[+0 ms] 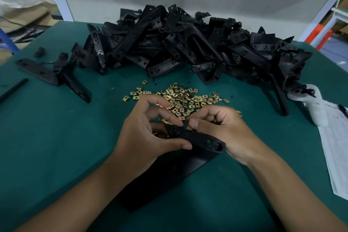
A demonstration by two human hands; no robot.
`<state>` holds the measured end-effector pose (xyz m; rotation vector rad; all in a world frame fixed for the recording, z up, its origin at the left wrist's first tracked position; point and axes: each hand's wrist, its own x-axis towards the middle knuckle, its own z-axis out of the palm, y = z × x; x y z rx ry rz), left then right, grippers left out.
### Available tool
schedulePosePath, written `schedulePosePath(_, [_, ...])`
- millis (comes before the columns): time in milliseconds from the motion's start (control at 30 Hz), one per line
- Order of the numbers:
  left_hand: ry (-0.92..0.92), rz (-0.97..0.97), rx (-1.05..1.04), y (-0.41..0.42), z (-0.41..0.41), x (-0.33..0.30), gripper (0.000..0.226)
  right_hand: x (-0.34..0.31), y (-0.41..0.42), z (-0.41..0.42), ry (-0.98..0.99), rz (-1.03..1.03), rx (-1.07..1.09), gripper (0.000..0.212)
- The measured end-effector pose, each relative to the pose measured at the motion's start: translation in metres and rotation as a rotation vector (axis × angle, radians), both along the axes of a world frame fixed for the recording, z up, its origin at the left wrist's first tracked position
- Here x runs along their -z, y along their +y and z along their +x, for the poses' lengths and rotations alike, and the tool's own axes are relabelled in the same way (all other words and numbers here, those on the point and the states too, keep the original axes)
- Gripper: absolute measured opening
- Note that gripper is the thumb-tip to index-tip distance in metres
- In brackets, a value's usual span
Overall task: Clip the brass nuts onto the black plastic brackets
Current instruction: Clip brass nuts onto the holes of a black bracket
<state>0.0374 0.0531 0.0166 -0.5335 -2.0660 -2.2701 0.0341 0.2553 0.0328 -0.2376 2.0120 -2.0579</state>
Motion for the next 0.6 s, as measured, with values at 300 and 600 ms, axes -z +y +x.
schedulePosePath(300, [0.051,-0.048,0.042,-0.0004,-0.0008,0.0079,0.075,-0.004,0.0051,0.0009,0.089,0.166,-0.059,0.01])
schedulePosePath(600, [0.016,0.0,0.021,-0.0009,-0.0047,0.0089,0.073,-0.0036,0.006,0.0011,0.05,0.166,-0.054,0.024])
